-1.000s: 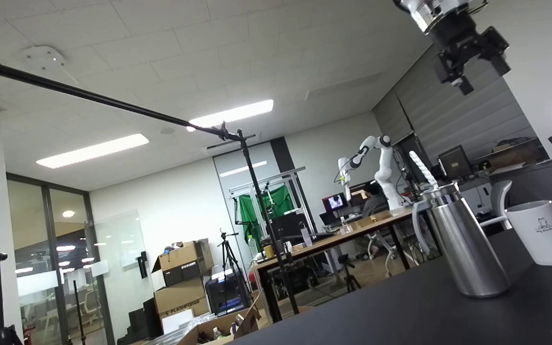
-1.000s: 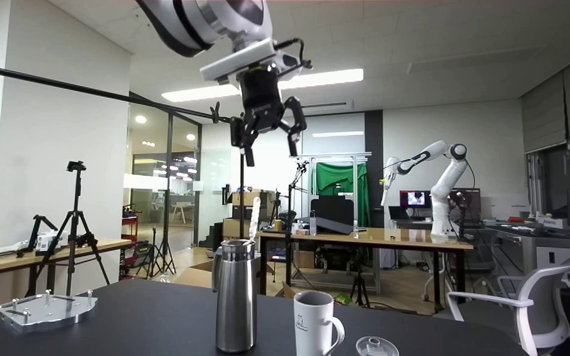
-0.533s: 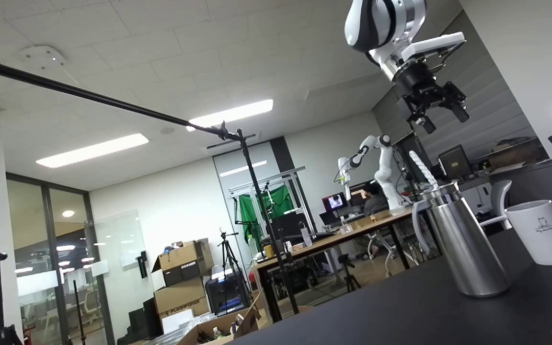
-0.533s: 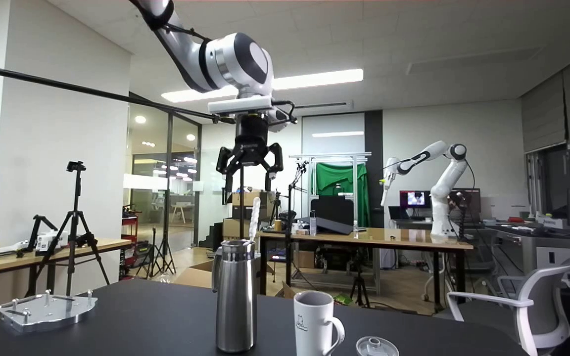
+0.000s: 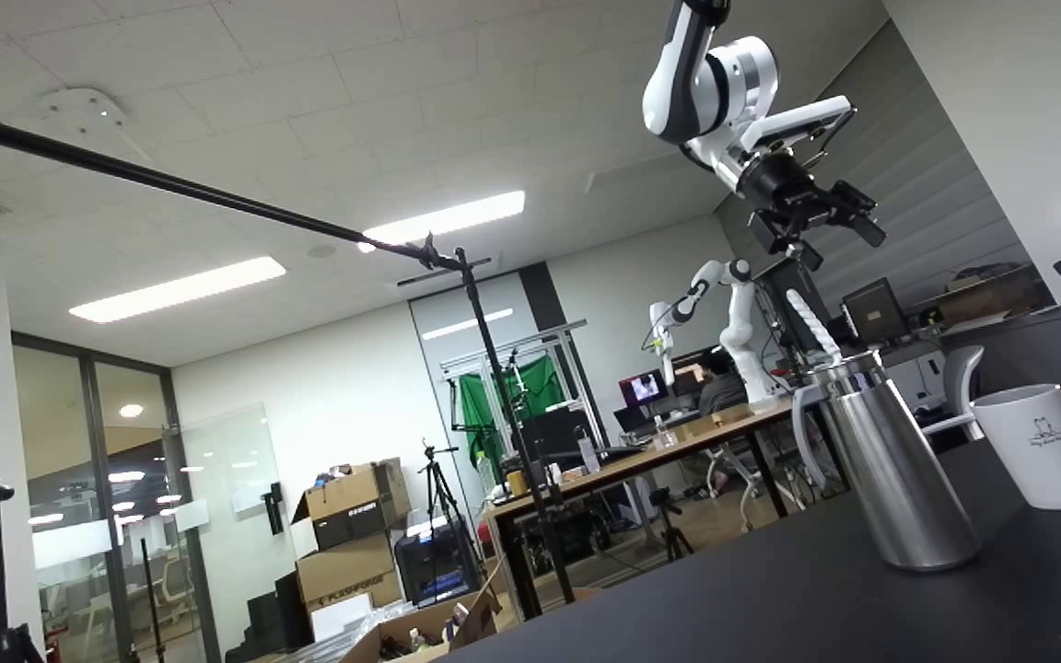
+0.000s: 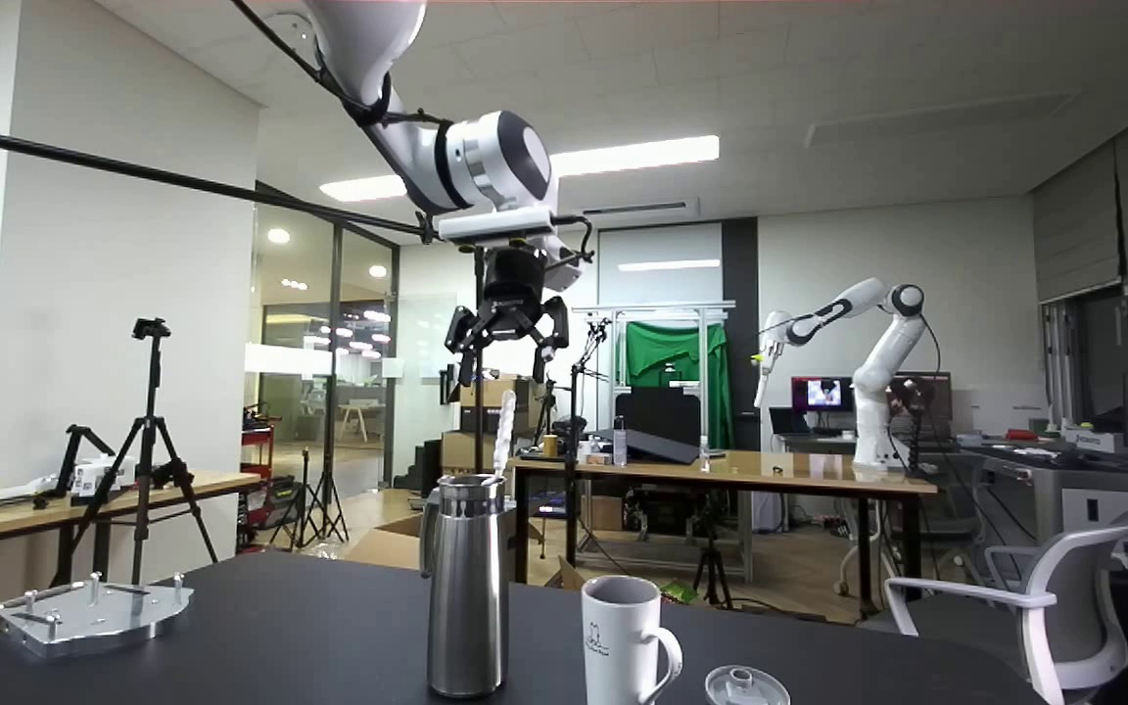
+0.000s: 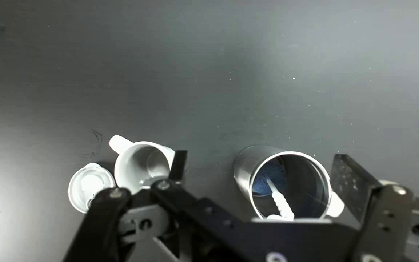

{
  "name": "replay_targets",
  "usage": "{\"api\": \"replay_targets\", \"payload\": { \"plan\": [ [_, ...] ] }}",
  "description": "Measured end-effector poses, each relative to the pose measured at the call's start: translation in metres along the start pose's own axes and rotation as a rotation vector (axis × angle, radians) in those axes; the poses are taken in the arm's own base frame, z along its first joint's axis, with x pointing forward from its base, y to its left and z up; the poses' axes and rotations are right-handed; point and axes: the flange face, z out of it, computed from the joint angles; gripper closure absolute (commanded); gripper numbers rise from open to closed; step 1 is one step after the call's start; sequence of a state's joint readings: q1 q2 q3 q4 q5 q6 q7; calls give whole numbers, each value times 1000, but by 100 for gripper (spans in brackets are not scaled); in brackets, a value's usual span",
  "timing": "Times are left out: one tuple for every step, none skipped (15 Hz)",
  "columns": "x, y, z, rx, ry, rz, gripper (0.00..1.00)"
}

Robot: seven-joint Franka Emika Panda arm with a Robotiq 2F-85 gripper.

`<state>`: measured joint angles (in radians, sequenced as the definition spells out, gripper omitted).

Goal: Grab the white rod and move it around in the silver cup.

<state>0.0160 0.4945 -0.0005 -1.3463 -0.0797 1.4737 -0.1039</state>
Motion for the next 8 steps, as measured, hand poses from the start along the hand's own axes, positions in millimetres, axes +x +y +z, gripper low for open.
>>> {"api": "replay_targets", "payload": {
  "plan": [
    [6, -1, -2, -1, -5, 2, 0],
    [10, -2, -3, -1, -7, 3, 0],
    [13, -2, -3, -1, -9, 3, 0],
    [14, -2, -3, -1, -9, 3, 0],
    [15, -2, -4, -1, -10, 3, 0],
    [14, -2, -4, -1, -10, 4, 0],
    [14, -2, -4, -1, -11, 4, 0],
    [14, -2, -4, -1, -12, 4, 0]
  ]
}}
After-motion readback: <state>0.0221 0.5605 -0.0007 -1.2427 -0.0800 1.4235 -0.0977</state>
